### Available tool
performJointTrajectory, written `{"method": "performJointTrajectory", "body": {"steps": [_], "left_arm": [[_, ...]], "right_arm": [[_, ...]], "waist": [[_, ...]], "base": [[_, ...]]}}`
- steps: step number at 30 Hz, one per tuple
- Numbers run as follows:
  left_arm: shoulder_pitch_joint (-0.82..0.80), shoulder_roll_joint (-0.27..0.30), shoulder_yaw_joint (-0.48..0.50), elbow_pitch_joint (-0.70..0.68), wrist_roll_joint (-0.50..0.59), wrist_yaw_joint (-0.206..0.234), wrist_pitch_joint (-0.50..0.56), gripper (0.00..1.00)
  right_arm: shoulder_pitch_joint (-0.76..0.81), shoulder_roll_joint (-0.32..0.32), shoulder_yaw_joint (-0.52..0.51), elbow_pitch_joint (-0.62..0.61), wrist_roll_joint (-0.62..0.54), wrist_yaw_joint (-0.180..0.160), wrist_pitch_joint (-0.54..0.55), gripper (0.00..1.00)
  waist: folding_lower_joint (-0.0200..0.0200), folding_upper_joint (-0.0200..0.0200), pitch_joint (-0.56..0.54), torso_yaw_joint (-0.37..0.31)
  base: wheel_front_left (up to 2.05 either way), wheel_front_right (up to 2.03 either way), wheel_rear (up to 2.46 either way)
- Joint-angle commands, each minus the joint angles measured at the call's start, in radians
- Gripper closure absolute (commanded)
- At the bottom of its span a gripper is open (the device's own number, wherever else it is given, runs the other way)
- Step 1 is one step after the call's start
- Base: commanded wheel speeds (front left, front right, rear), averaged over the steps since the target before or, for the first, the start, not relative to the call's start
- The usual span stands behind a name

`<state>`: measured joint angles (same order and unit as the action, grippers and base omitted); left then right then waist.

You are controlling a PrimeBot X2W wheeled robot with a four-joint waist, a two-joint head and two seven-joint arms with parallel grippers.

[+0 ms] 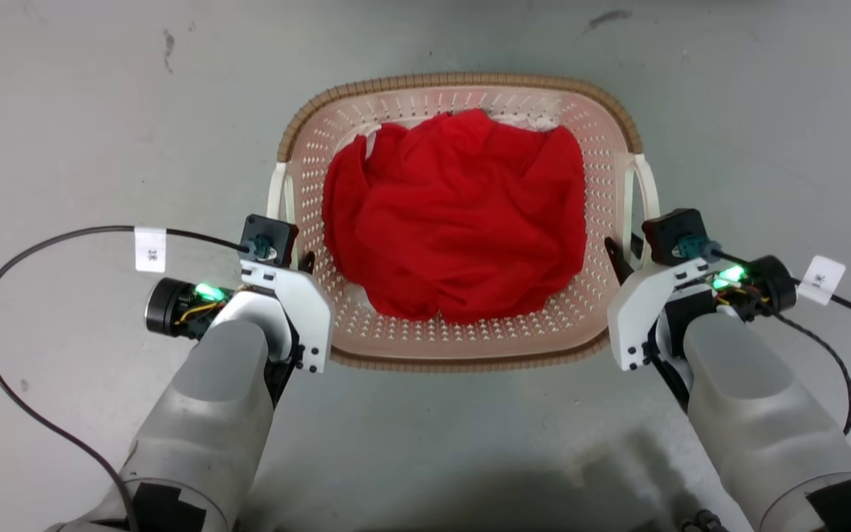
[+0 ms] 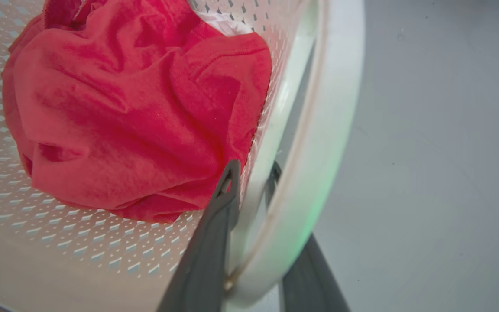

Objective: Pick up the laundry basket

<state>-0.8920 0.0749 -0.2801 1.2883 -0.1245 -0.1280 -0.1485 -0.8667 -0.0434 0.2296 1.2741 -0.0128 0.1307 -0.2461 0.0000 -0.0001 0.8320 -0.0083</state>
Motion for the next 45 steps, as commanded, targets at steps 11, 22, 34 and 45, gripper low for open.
{"method": "performJointTrajectory", "body": {"steps": [11, 22, 34, 45], "left_arm": [[0.102, 0.007, -0.05, -0.001, -0.051, -0.003, 0.063, 1.0], [0.218, -0.009, -0.145, -0.001, -0.139, -0.003, 0.177, 1.0], [0.316, -0.005, -0.231, -0.005, -0.244, -0.003, 0.266, 1.0], [0.401, 0.029, -0.316, -0.031, -0.348, -0.003, 0.339, 1.0]], "right_arm": [[0.098, -0.012, 0.092, 0.013, 0.061, 0.0, 0.07, 1.0], [0.204, -0.013, 0.164, 0.014, 0.136, 0.0, 0.176, 1.0], [0.309, -0.014, 0.223, 0.015, 0.199, 0.0, 0.291, 1.0], [0.377, -0.015, 0.29, 0.016, 0.29, 0.0, 0.358, 1.0]], "waist": [[0.0, 0.0001, -0.204, -0.002], [0.0, 0.0001, -0.445, 0.02], [0.0, 0.0001, -0.656, 0.017], [0.0, 0.0001, -0.809, -0.001]], "base": [[0.0, 0.0, 0.0], [0.0, 0.0, 0.0], [0.0, 0.0, 0.0], [0.0, 0.0, 0.0]]}}
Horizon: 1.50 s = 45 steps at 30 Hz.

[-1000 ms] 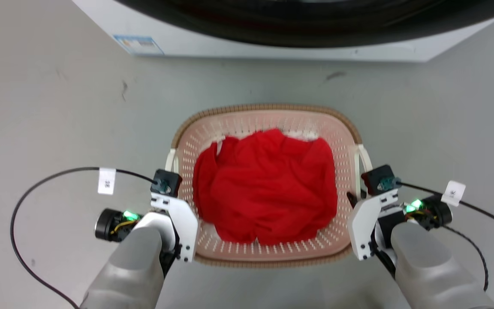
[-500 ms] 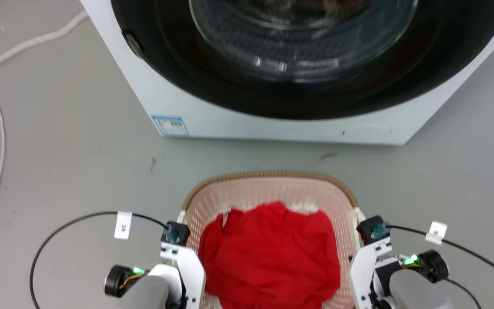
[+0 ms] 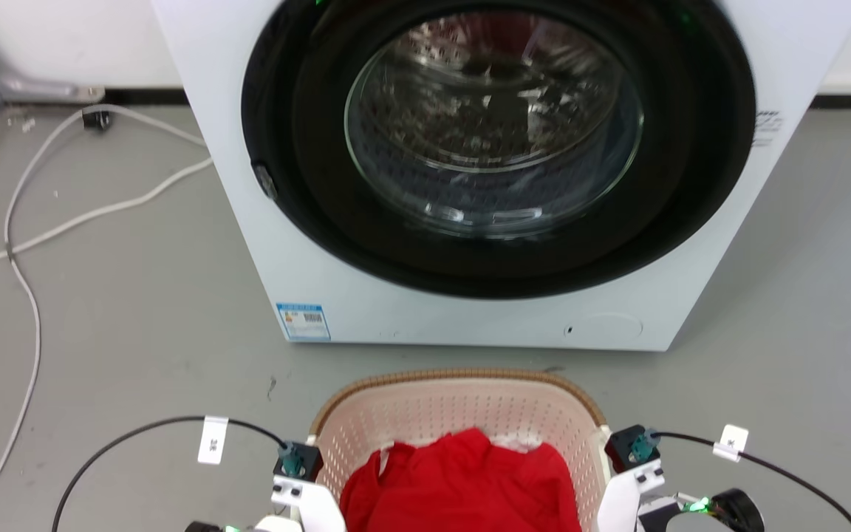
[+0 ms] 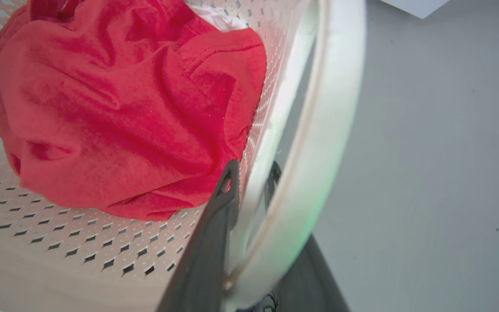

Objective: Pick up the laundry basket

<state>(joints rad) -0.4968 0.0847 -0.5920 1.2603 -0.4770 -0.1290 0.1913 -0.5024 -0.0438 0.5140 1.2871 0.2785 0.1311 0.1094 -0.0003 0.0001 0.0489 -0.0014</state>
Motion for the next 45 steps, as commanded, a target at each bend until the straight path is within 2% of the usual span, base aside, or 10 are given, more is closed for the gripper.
{"method": "performJointTrajectory", "body": {"steps": [1, 12, 26, 45], "left_arm": [[0.012, 0.024, -0.01, -0.005, -0.005, -0.002, 0.005, 1.0], [0.048, 0.058, -0.085, -0.038, -0.089, -0.002, 0.041, 1.0], [0.057, 0.074, -0.162, -0.039, -0.164, -0.002, 0.034, 1.0], [0.044, 0.082, -0.234, -0.022, -0.232, -0.002, 0.011, 1.0]], "right_arm": [[0.016, -0.014, 0.014, 0.003, 0.008, -0.001, 0.008, 1.0], [0.032, -0.015, 0.115, -0.019, 0.094, -0.001, 0.049, 1.0], [0.05, -0.041, 0.224, -0.03, 0.195, -0.001, 0.064, 1.0], [0.035, -0.051, 0.323, -0.026, 0.295, -0.001, 0.058, 1.0]], "waist": [[0.0003, -0.0001, -0.034, -0.011], [0.0003, -0.0001, -0.088, -0.026], [0.0003, -0.0001, -0.114, -0.033], [0.0003, -0.0001, -0.113, -0.031]], "base": [[0.0, 0.0, 0.0], [0.0, 0.0, 0.0], [0.0, 0.0, 0.0], [0.0, 0.0, 0.0]]}}
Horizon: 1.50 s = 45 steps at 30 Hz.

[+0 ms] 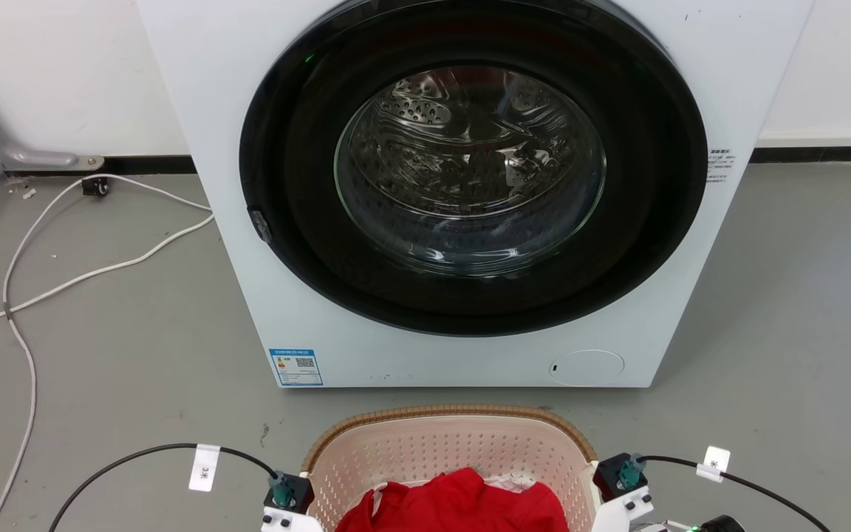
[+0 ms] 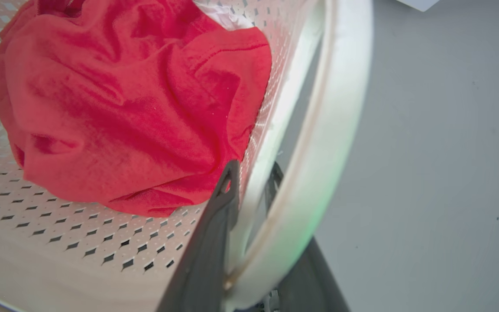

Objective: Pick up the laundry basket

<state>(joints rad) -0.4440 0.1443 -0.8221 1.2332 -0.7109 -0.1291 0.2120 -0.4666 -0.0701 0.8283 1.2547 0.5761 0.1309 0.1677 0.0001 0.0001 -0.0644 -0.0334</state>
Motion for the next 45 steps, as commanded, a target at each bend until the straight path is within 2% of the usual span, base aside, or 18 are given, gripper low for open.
{"method": "performJointTrajectory", "body": {"steps": [1, 45], "left_arm": [[-0.01, 0.023, -0.007, 0.006, 0.0, -0.001, -0.012, 1.0], [-0.022, 0.027, -0.117, 0.035, -0.098, -0.001, -0.047, 1.0]], "right_arm": [[-0.001, -0.025, 0.013, 0.007, 0.0, 0.0, -0.002, 1.0], [-0.014, -0.032, 0.127, 0.034, 0.117, 0.0, -0.02, 1.0]], "waist": [[-0.0001, -0.0001, 0.0, 0.001], [-0.0001, -0.0001, 0.009, 0.001]], "base": [[0.0, 0.0, 0.0], [0.0, 0.0, 0.0]]}}
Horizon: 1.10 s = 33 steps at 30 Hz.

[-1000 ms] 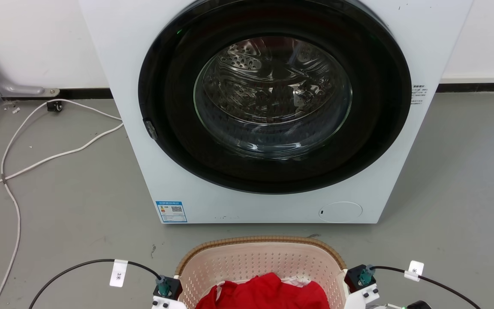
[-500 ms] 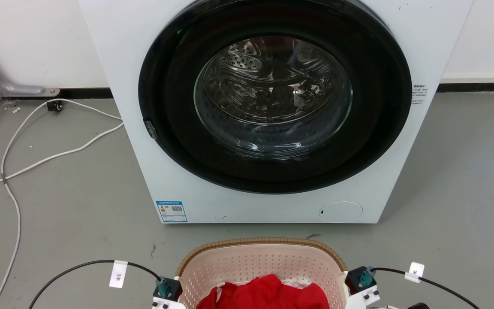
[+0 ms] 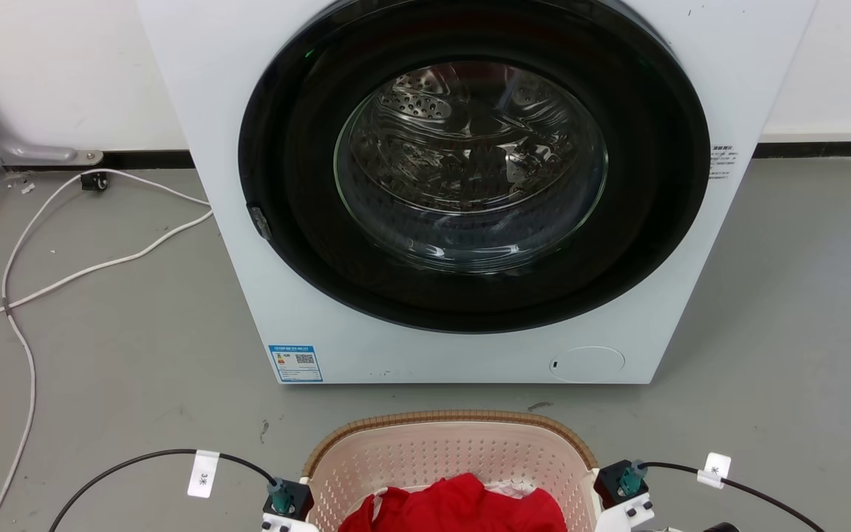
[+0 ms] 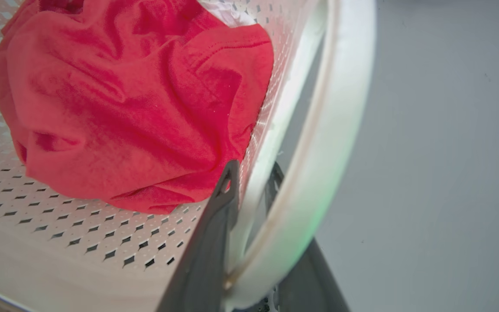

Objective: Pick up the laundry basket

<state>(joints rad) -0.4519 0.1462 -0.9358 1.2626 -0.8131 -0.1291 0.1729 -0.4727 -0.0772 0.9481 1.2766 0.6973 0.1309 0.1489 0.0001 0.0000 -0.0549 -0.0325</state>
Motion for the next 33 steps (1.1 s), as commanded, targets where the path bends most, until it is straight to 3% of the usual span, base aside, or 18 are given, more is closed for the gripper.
{"method": "performJointTrajectory", "body": {"steps": [1, 33], "left_arm": [[-0.014, 0.026, -0.006, 0.007, 0.003, -0.001, -0.008, 1.0], [-0.019, 0.028, -0.065, 0.016, -0.051, -0.002, -0.019, 1.0]], "right_arm": [[-0.008, -0.025, 0.01, 0.012, -0.003, 0.0, -0.001, 1.0], [-0.005, -0.034, 0.06, 0.017, 0.043, 0.0, -0.002, 1.0]], "waist": [[-0.0001, 0.0, 0.0, 0.0], [-0.0001, 0.0, 0.0, 0.0]], "base": [[0.0, 0.0, 0.0], [0.0, 0.0, 0.0]]}}
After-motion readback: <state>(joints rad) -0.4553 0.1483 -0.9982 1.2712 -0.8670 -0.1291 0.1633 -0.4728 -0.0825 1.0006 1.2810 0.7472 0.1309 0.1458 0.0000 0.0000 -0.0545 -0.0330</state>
